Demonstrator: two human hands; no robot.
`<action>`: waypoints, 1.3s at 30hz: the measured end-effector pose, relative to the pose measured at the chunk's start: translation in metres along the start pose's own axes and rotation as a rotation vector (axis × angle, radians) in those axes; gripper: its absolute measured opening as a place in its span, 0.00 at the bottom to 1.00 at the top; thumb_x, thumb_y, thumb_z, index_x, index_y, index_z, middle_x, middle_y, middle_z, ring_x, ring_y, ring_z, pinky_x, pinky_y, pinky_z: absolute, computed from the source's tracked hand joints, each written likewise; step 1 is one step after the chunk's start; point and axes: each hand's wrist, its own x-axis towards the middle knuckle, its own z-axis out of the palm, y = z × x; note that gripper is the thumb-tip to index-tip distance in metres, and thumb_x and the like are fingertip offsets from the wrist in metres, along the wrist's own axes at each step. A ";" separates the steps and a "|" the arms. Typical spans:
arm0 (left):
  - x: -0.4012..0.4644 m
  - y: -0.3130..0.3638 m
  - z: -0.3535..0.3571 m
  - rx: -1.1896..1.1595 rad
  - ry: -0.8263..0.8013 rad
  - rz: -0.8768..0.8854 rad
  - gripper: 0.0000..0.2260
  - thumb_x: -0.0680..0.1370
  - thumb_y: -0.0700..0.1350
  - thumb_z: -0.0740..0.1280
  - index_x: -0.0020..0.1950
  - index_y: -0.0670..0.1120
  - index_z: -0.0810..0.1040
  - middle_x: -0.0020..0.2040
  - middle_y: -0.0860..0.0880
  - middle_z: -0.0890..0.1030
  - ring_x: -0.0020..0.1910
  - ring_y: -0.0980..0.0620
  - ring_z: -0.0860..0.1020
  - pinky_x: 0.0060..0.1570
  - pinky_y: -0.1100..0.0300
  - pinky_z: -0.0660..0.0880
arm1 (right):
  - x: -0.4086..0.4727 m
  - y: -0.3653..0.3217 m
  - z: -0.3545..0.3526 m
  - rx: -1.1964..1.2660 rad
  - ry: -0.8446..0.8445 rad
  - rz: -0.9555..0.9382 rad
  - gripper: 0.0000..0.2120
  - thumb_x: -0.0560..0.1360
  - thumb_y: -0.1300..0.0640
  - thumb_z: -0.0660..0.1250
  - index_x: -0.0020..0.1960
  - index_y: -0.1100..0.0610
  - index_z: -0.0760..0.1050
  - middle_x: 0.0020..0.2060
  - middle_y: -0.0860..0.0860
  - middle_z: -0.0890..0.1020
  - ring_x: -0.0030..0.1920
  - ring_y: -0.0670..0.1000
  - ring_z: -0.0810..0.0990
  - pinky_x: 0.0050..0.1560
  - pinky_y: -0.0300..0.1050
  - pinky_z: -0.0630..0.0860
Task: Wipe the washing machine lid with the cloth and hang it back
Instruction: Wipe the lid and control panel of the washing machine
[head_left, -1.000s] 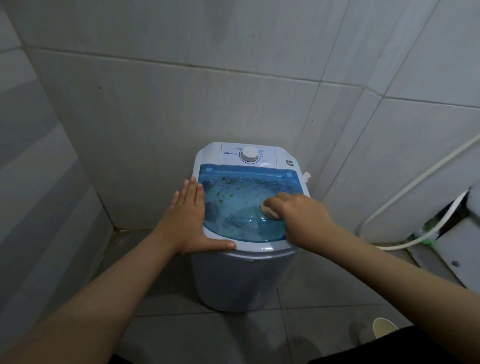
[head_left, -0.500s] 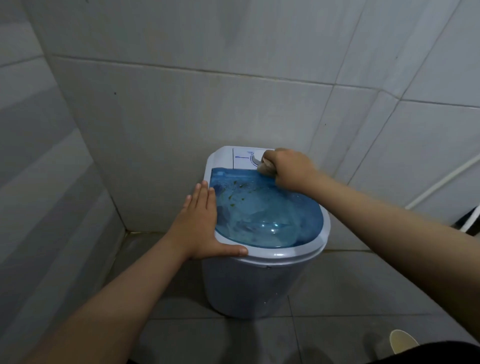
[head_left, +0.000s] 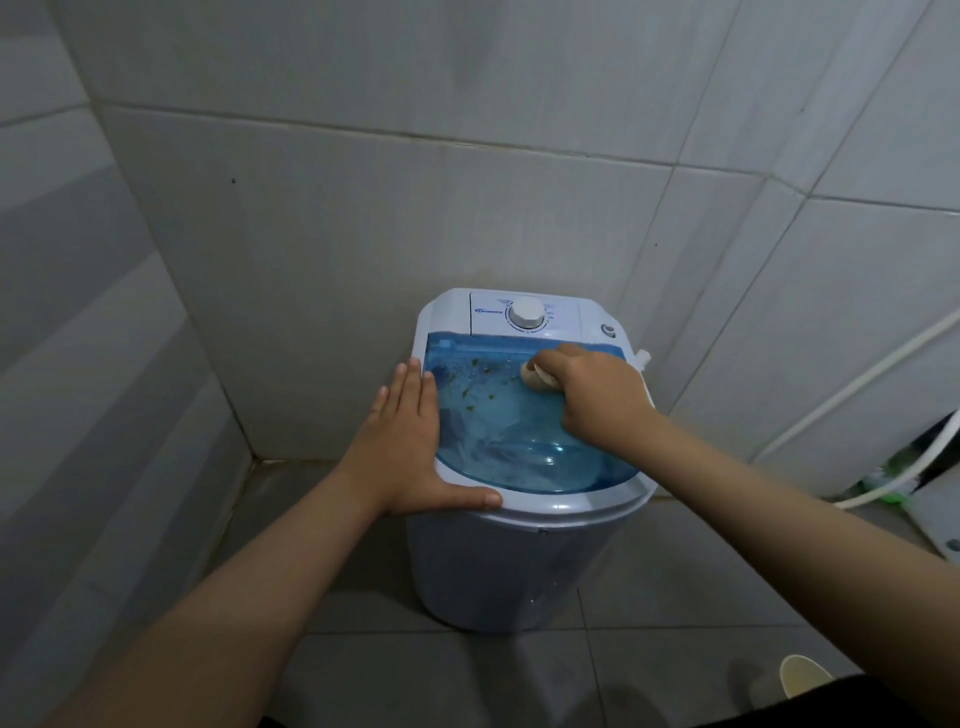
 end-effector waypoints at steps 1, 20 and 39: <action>0.000 0.000 0.000 0.000 -0.005 -0.001 0.68 0.51 0.83 0.51 0.75 0.38 0.35 0.76 0.41 0.34 0.75 0.44 0.34 0.73 0.49 0.38 | -0.008 -0.002 0.000 -0.004 -0.003 -0.011 0.19 0.66 0.67 0.62 0.55 0.53 0.74 0.50 0.51 0.79 0.48 0.59 0.79 0.42 0.52 0.78; -0.001 0.001 -0.002 0.004 -0.011 0.000 0.67 0.54 0.82 0.53 0.75 0.38 0.34 0.76 0.40 0.33 0.75 0.44 0.34 0.74 0.49 0.38 | 0.056 -0.025 -0.034 -0.034 -0.097 -0.082 0.11 0.68 0.66 0.61 0.47 0.55 0.69 0.48 0.55 0.78 0.49 0.60 0.77 0.37 0.46 0.66; 0.001 -0.001 -0.001 0.038 -0.014 0.002 0.67 0.52 0.83 0.50 0.75 0.38 0.36 0.76 0.39 0.35 0.76 0.43 0.35 0.74 0.47 0.40 | -0.006 -0.030 -0.007 -0.153 -0.075 -0.202 0.18 0.69 0.64 0.63 0.57 0.53 0.71 0.51 0.50 0.77 0.47 0.57 0.78 0.33 0.45 0.65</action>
